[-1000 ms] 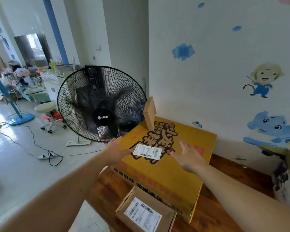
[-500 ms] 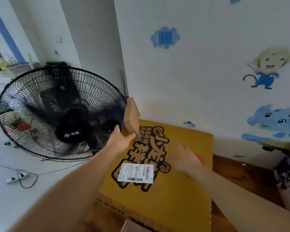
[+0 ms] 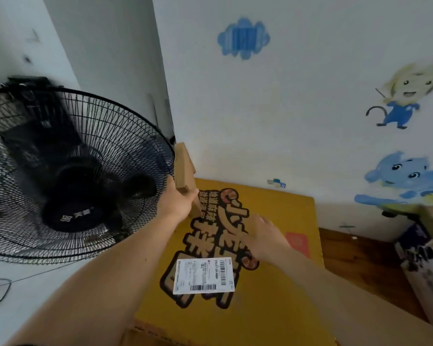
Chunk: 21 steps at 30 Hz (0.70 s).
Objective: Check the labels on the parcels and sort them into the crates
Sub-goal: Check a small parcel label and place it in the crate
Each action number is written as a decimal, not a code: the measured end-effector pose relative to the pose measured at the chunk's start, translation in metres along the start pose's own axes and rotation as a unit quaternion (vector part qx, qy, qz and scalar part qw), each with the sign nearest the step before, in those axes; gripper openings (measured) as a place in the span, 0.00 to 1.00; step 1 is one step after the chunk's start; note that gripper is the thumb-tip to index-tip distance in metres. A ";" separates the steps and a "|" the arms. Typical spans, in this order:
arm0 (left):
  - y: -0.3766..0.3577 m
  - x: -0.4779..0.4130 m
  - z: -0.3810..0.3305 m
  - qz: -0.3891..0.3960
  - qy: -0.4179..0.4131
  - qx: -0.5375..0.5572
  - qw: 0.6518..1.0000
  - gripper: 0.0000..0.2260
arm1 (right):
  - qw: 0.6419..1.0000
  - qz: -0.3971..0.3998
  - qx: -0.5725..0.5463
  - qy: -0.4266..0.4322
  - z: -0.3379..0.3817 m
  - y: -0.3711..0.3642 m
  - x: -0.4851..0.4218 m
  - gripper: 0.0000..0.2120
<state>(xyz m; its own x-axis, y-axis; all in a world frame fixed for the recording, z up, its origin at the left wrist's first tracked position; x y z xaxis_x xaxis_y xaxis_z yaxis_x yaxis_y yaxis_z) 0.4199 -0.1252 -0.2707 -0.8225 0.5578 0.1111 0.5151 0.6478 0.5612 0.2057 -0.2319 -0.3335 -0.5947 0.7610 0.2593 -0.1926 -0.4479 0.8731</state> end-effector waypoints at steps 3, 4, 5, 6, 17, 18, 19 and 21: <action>0.001 -0.005 0.002 -0.006 0.000 -0.001 1.000 0.28 | 1.000 0.011 -0.007 0.010 0.008 -0.009 -0.003 0.35; 0.000 -0.007 0.002 -0.010 0.002 0.000 1.000 0.25 | 1.000 0.014 -0.003 0.014 0.010 -0.012 -0.004 0.36; 0.001 -0.007 0.003 -0.015 0.003 0.004 1.000 0.22 | 1.000 0.016 -0.001 0.016 0.011 -0.015 -0.005 0.36; -0.001 -0.008 0.003 -0.017 0.004 0.011 1.000 0.21 | 1.000 0.021 -0.002 0.013 0.012 -0.018 -0.006 0.36; -0.011 0.008 0.000 0.024 0.024 0.215 0.976 0.13 | 0.999 -0.019 -0.049 0.003 0.029 0.009 -0.007 0.34; -0.013 0.012 -0.001 0.041 0.024 0.231 0.972 0.14 | 0.998 -0.022 -0.059 -0.008 0.028 0.012 -0.004 0.34; -0.017 0.016 -0.003 0.060 0.022 0.250 0.966 0.15 | 0.997 -0.025 -0.072 -0.016 0.028 0.014 -0.003 0.34; -0.024 0.030 -0.007 0.094 0.024 0.285 0.954 0.14 | 0.993 -0.039 -0.107 -0.035 0.027 0.021 0.004 0.33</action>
<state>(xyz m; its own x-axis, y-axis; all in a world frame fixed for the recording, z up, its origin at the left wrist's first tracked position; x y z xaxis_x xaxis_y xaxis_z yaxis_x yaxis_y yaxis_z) 0.3812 -0.1271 -0.2753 -0.7058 0.6766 0.2100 0.6907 0.7231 -0.0083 0.2203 -0.2259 -0.3029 -0.5167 0.8250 0.2287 -0.4016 -0.4695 0.7863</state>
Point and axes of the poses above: each hand's wrist, its own x-axis away from the middle knuckle, its own y-axis out of the back of the hand, z = x × y, the point moved 9 cm from there along -x, towards the middle knuckle, and after that the axes turned 5 degrees about x, right-handed, at the moved point
